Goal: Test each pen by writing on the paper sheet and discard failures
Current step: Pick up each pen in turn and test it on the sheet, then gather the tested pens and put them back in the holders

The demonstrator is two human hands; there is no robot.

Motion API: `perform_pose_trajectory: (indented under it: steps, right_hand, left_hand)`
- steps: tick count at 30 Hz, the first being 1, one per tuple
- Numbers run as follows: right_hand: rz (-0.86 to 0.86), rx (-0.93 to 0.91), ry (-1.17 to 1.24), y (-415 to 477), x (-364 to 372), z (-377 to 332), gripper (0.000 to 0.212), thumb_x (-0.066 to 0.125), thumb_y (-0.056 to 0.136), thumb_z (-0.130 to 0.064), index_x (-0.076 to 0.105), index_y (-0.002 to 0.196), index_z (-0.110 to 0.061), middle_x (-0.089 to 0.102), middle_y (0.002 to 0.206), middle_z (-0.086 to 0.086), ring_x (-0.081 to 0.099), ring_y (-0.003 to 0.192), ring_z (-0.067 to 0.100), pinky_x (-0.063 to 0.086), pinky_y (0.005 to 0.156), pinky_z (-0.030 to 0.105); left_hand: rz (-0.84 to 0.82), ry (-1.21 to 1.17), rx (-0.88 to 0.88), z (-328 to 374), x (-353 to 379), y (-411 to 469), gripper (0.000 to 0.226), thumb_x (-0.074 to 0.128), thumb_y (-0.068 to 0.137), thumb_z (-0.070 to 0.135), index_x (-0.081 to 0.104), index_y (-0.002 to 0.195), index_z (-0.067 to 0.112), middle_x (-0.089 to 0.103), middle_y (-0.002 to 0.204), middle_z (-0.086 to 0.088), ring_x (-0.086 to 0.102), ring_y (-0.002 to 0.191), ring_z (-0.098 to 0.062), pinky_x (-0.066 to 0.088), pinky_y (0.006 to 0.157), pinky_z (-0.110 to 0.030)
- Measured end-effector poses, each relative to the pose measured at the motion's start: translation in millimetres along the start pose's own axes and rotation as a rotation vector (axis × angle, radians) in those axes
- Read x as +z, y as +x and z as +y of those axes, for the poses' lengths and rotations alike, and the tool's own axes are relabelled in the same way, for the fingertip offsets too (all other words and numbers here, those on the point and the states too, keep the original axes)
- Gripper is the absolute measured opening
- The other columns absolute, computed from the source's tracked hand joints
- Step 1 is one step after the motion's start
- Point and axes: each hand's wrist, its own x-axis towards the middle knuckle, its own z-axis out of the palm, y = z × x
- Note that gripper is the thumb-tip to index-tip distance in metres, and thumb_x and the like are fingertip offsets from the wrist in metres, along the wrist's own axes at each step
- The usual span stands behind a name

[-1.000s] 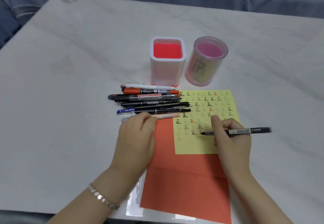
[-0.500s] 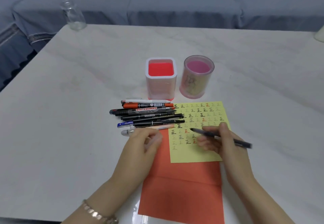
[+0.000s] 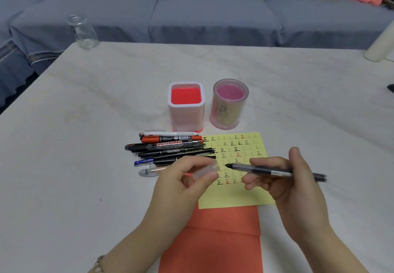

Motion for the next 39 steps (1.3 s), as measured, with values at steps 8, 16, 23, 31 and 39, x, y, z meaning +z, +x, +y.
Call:
perform_pose_trajectory:
  steps: [8, 16, 23, 31, 39]
  right_hand:
    - [-0.014, 0.019, -0.119, -3, 4, 0, 0.056, 0.041, 0.087, -0.052, 0.076, 0.064, -0.014, 0.068, 0.059, 0.019, 0.063, 0.051, 0.024, 0.051, 0.057, 0.022]
    - [-0.138, -0.02, -0.308, -1, 3, -2, 0.041, 0.04, 0.085, -0.036, 0.076, 0.068, -0.026, 0.071, 0.064, 0.013, 0.067, 0.061, 0.02, 0.05, 0.07, 0.016]
    - [-0.354, 0.081, -0.461, 11, -10, -18, 0.027, 0.057, 0.089, -0.02, 0.077, 0.071, -0.023, 0.073, 0.069, 0.009, 0.067, 0.066, 0.015, 0.05, 0.066, 0.014]
    - [-0.043, -0.478, -1.025, 47, -10, -37, 0.038, 0.078, 0.069, -0.017, 0.063, 0.09, -0.045, 0.063, 0.084, -0.028, 0.051, 0.095, -0.011, 0.035, 0.085, 0.005]
    - [-0.409, -0.585, -1.291, 82, 35, -37, 0.022, 0.062, 0.084, -0.011, 0.071, 0.098, -0.026, 0.066, 0.081, -0.004, 0.049, 0.082, 0.006, 0.043, 0.074, 0.028]
  left_hand:
    - [-0.101, 0.166, 0.151, -2, -1, 0, 0.027, 0.069, 0.071, 0.039, 0.063, 0.094, 0.051, 0.063, 0.09, 0.018, 0.053, 0.077, -0.014, 0.04, 0.063, -0.011]
    - [-0.348, 0.203, 0.177, 3, -8, 12, 0.009, 0.057, 0.079, 0.03, 0.064, 0.08, 0.035, 0.061, 0.08, 0.014, 0.053, 0.074, 0.003, 0.037, 0.068, -0.009]
    - [-0.665, -0.137, -0.479, 11, -6, 33, 0.017, 0.051, 0.092, 0.006, 0.061, 0.079, 0.011, 0.049, 0.051, 0.009, 0.037, 0.046, -0.002, 0.03, 0.047, -0.013]
    - [-0.279, 0.461, 0.032, 22, -7, 58, 0.009, 0.056, 0.091, 0.026, 0.064, 0.089, 0.024, 0.062, 0.081, 0.009, 0.059, 0.086, -0.013, 0.05, 0.082, -0.036]
    - [-0.168, 0.636, 0.315, 29, -24, 75, 0.02, 0.055, 0.091, 0.03, 0.061, 0.108, 0.024, 0.057, 0.096, 0.013, 0.048, 0.09, -0.002, 0.036, 0.076, -0.015]
